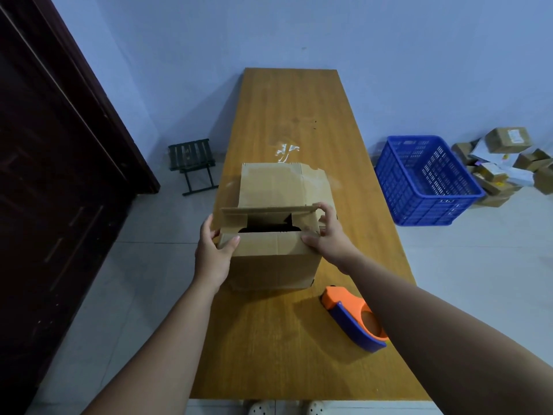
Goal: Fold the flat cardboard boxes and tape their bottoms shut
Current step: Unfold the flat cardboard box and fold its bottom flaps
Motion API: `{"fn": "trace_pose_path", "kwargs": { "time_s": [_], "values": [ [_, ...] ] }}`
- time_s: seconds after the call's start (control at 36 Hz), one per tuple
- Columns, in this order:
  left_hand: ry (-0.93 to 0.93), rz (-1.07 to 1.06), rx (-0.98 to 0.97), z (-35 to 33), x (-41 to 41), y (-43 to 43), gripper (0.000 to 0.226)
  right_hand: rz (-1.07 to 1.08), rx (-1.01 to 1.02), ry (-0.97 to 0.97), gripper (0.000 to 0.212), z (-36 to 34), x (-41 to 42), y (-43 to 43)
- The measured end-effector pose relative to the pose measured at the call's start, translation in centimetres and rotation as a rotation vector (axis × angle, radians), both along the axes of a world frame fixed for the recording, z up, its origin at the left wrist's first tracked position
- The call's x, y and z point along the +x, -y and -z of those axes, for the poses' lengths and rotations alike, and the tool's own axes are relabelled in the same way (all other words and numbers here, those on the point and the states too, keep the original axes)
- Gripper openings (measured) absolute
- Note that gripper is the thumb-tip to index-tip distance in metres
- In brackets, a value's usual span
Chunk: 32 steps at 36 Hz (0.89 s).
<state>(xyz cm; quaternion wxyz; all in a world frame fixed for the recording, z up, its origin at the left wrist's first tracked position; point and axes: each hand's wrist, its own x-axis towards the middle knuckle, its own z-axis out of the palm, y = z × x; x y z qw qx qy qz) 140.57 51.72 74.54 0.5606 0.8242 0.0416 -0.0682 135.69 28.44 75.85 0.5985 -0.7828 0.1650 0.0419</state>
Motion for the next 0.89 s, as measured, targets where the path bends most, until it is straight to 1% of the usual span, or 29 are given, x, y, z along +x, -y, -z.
{"fn": "trace_pose_path", "kwargs": {
  "time_s": [0.08, 0.17, 0.22, 0.31, 0.36, 0.44, 0.56, 0.64, 0.69, 0.75, 0.89],
  "values": [
    [0.016, 0.014, 0.016, 0.1, 0.1, 0.0, 0.076, -0.009, -0.036, -0.011, 0.045, 0.3, 0.2, -0.1],
    [0.034, 0.034, 0.065, 0.1, 0.1, 0.1, 0.074, -0.04, -0.071, -0.016, 0.035, 0.4, 0.5, -0.1],
    [0.049, 0.05, 0.078, 0.3, 0.1, 0.1, 0.065, -0.051, -0.067, -0.031, 0.031, 0.4, 0.5, -0.1],
    [0.062, 0.079, 0.104, 0.6, 0.1, -0.1, 0.045, -0.043, -0.037, -0.037, 0.025, 0.5, 0.4, -0.1],
    [0.059, 0.088, 0.132, 0.6, 0.1, -0.2, 0.038, -0.014, -0.007, -0.03, 0.019, 0.5, 0.2, -0.1],
    [0.059, 0.099, 0.15, 0.4, 0.0, -0.3, 0.037, 0.029, 0.083, -0.029, 0.022, 0.4, -0.2, -0.1],
    [0.046, 0.087, 0.109, 0.1, -0.2, -0.3, 0.036, 0.063, 0.151, -0.03, 0.022, 0.4, -0.4, -0.1],
    [0.021, 0.064, 0.037, -0.4, -0.2, -0.2, 0.033, 0.07, 0.099, -0.02, 0.019, 0.4, -0.4, -0.3],
    [-0.031, 0.028, -0.045, -0.8, 0.2, -0.2, 0.031, 0.083, 0.04, -0.008, 0.014, 0.6, -0.4, -0.6],
    [-0.081, -0.004, -0.091, -1.2, 0.6, -0.1, 0.033, 0.099, -0.004, 0.007, 0.017, 0.9, -0.4, -0.9],
    [-0.219, -0.05, -0.06, -1.7, 1.8, 0.1, 0.047, 0.18, -0.046, 0.025, 0.015, 0.9, 0.0, -1.6]
  ]
}}
